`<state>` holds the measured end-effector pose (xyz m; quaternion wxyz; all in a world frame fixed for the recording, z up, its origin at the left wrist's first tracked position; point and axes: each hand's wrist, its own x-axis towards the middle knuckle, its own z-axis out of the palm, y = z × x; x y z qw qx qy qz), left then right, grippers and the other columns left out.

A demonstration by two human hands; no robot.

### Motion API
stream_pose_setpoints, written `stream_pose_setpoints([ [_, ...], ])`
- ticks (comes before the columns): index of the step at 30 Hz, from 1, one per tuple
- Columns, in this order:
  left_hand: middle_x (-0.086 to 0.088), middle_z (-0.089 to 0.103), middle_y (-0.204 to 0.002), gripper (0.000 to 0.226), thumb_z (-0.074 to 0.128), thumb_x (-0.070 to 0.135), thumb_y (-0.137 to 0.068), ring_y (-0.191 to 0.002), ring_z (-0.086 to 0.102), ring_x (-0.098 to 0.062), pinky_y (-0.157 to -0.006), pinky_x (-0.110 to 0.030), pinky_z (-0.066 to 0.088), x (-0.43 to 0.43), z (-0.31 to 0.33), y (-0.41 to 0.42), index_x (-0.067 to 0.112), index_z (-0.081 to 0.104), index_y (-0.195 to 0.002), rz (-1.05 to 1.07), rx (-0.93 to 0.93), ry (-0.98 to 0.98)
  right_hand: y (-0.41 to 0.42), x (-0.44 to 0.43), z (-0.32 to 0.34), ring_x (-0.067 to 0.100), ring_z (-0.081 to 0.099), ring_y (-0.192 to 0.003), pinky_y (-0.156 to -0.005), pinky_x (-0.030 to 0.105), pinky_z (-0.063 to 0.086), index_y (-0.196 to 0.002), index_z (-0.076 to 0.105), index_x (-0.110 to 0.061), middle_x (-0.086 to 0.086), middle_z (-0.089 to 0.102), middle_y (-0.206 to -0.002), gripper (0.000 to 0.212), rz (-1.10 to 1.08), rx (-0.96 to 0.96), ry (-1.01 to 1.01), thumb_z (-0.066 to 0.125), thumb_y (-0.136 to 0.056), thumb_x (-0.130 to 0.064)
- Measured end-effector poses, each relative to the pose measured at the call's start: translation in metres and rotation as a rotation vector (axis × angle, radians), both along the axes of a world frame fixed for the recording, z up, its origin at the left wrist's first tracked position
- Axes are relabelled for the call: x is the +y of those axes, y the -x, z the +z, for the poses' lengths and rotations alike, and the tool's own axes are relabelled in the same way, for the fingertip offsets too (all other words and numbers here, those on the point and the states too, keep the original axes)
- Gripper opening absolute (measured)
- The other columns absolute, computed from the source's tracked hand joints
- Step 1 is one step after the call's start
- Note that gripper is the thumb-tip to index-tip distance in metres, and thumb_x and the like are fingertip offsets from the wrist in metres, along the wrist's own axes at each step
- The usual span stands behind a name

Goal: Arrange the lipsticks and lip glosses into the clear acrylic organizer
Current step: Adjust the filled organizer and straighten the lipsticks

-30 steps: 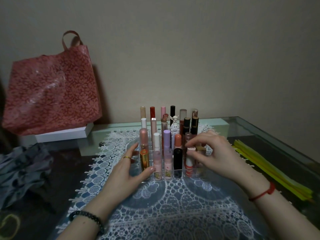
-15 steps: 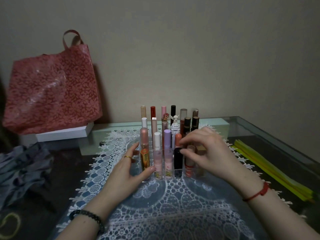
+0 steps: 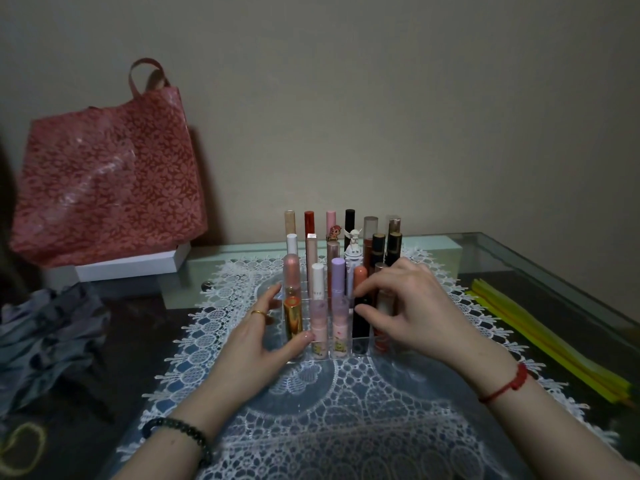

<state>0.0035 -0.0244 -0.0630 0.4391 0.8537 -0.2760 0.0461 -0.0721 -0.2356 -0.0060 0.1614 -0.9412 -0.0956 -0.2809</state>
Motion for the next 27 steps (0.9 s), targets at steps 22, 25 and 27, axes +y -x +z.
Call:
stream_pose_setpoints([
  [22, 0.005, 0.058, -0.069, 0.019, 0.074, 0.027, -0.068, -0.074, 0.053, -0.005, -0.069, -0.022, 0.036, 0.001, 0.011, 0.006, 0.029, 0.056, -0.074, 0.049, -0.147, 0.122, 0.03, -0.044, 0.005, -0.009, 0.055, -0.081, -0.065, 0.011, 0.037, -0.085, 0.062, -0.037, -0.016, 0.065, -0.085, 0.018, -0.036, -0.005, -0.385, 0.07, -0.071, -0.03],
  [25, 0.006, 0.058, -0.068, 0.019, 0.075, 0.024, -0.068, -0.07, 0.052, -0.001, -0.067, -0.019, 0.036, 0.0, 0.011, 0.005, 0.028, 0.057, -0.073, 0.047, -0.159, 0.128, 0.03, -0.046, -0.001, -0.011, 0.053, -0.08, -0.065, 0.015, 0.035, -0.085, 0.062, -0.039, -0.016, 0.065, -0.087, 0.024, -0.048, 0.07, -0.368, 0.072, -0.072, -0.022],
  [27, 0.006, 0.058, -0.067, 0.018, 0.075, 0.023, -0.068, -0.069, 0.052, 0.0, -0.066, -0.018, 0.036, 0.0, 0.011, 0.005, 0.028, 0.058, -0.073, 0.038, -0.164, 0.138, 0.027, -0.045, -0.004, -0.011, 0.053, -0.078, -0.065, 0.016, 0.036, -0.084, 0.063, -0.038, -0.016, 0.066, -0.086, 0.024, -0.031, 0.084, -0.364, 0.072, -0.072, -0.02],
])
